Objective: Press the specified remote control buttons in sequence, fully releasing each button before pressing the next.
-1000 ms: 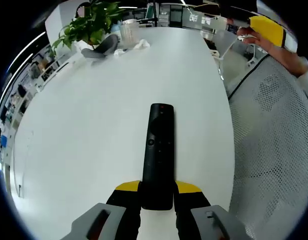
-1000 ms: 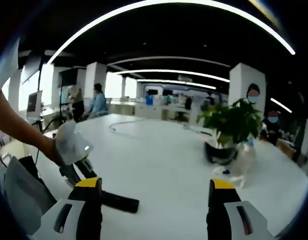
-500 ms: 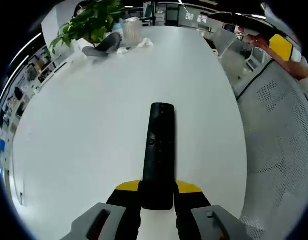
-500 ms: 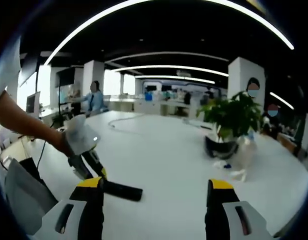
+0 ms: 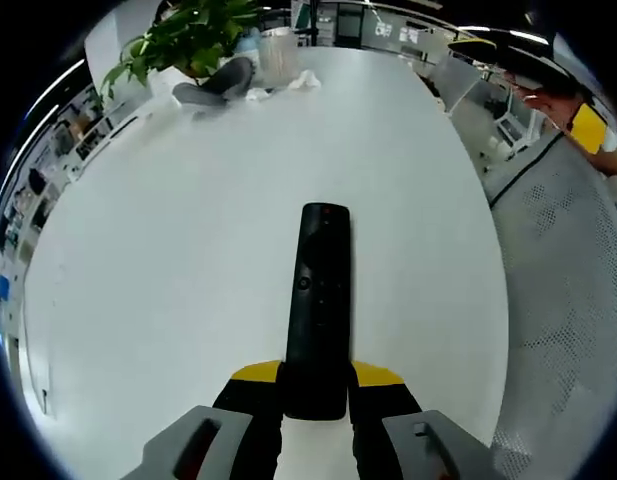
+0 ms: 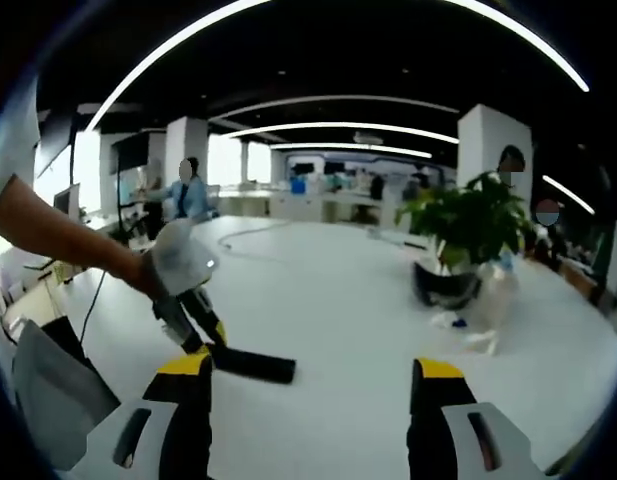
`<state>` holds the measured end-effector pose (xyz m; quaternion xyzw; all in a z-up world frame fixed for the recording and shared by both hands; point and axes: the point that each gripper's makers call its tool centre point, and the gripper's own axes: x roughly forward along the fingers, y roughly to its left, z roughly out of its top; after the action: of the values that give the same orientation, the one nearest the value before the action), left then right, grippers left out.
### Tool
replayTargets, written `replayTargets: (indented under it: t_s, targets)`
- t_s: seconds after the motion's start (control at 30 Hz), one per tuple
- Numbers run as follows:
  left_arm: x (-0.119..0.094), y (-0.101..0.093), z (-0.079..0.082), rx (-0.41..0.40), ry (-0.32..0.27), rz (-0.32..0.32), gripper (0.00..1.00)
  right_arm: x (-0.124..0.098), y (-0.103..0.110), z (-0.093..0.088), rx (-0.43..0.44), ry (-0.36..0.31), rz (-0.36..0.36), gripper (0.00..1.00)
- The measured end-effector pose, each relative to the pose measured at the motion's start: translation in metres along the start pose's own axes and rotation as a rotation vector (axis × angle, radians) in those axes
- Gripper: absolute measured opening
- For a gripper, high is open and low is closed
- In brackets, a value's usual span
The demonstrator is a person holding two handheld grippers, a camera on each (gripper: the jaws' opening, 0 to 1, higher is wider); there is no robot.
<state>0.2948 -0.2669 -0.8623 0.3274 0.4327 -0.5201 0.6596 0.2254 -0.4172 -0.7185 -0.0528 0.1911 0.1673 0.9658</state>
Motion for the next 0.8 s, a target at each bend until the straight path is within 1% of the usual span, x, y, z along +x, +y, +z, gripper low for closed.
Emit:
replayTargets:
  t_s: [0.1,0.17,0.2,0.3,0.37,0.57,0.8]
  targets:
    - [0.000,0.004,0.002,-0.003,0.003,0.001,0.24,0.001,0.001,-0.002,-0.005,0.009,0.001,0.79]
    - [0.000,0.009,0.004,-0.011,-0.006,0.009,0.24,0.001,0.001,-0.003,-0.010,0.015,0.002,0.79]
    - [0.000,0.009,0.004,-0.017,-0.002,-0.002,0.24,0.001,0.001,-0.003,-0.013,0.015,0.002,0.78]
    - [0.000,0.016,0.004,0.004,0.005,-0.009,0.24,0.001,0.000,-0.003,-0.009,0.015,0.001,0.78]
    - [0.003,0.023,0.005,0.007,0.010,-0.012,0.24,0.001,0.000,-0.003,-0.008,0.016,-0.001,0.77]
    - [0.003,0.029,0.007,0.003,0.046,-0.011,0.24,0.001,0.000,-0.004,-0.013,0.016,-0.003,0.77]
    - [0.005,0.038,0.008,0.024,0.090,-0.017,0.24,0.001,-0.001,-0.005,-0.020,0.020,-0.007,0.76]
